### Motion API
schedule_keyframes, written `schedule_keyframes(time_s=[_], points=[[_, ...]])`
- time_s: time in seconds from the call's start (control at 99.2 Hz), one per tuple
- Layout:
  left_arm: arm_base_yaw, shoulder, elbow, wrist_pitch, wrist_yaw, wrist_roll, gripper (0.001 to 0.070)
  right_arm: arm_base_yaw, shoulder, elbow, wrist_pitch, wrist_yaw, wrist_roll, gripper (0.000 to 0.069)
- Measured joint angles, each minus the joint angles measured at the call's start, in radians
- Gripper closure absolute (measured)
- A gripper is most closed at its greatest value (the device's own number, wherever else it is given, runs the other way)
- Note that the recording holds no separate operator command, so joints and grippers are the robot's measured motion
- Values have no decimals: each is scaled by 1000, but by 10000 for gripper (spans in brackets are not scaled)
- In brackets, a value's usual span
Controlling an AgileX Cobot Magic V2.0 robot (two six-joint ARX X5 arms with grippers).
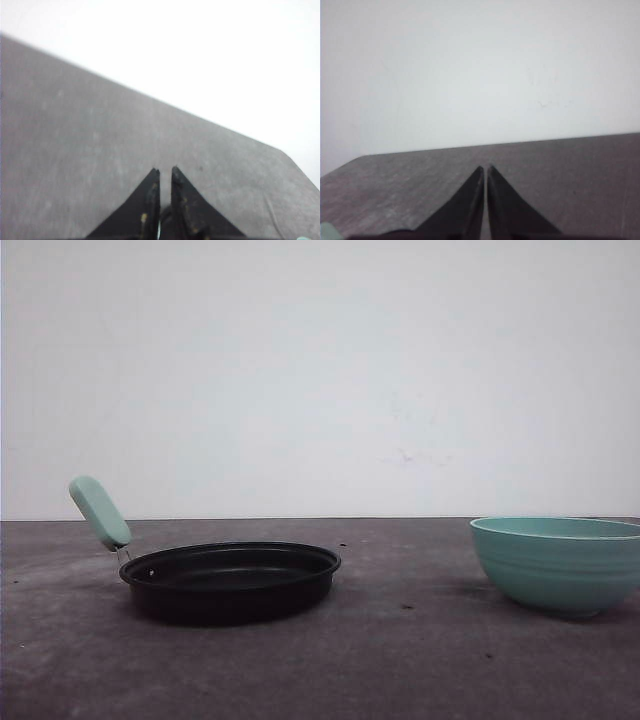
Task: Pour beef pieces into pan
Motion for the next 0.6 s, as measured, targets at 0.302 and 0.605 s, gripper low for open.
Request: schedule_keyframes(time_s=[0.302, 0.605], points=[[0, 215, 239, -31, 21, 71, 696, 0, 200, 263, -69, -35, -30, 682], [-25, 383, 433, -114, 72, 63, 696, 0, 303, 408, -150, -65, -50, 682]])
